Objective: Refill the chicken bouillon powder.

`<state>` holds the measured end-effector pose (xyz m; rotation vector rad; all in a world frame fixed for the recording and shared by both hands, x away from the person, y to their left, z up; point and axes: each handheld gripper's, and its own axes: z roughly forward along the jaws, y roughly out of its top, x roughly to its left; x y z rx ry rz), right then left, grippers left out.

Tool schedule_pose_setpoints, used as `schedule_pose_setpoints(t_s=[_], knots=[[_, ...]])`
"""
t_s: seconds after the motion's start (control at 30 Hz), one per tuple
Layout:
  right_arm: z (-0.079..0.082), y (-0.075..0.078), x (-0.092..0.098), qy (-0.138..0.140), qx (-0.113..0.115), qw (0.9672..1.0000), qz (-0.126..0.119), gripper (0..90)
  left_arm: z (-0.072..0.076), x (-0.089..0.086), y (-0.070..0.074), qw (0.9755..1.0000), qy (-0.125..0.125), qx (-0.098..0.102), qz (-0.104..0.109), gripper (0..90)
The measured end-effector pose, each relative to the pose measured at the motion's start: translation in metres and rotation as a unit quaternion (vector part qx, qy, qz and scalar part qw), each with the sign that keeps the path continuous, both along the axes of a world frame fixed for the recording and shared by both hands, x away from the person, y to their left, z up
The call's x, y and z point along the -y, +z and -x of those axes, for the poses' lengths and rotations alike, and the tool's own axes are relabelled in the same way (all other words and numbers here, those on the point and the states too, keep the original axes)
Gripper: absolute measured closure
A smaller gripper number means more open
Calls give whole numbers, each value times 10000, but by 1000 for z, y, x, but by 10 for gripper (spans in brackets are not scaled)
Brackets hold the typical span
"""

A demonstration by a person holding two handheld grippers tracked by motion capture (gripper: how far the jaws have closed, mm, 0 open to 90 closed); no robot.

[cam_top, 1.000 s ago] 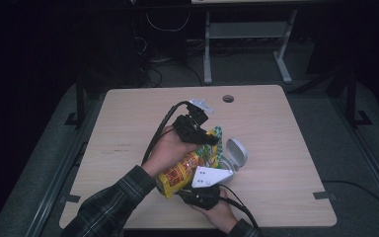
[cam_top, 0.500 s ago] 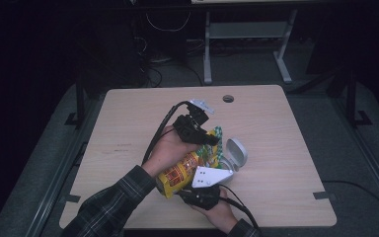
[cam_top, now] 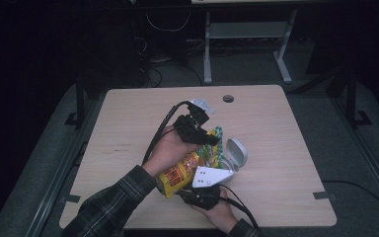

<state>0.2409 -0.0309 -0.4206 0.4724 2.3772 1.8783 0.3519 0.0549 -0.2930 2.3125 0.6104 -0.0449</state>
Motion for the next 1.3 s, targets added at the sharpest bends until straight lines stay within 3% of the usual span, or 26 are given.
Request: schedule_pose_setpoints(t_s=[1.3], knots=[[1,1,1,10,-67,9999,-108,900,-1,5,0,9999,18,-68,-73,899]])
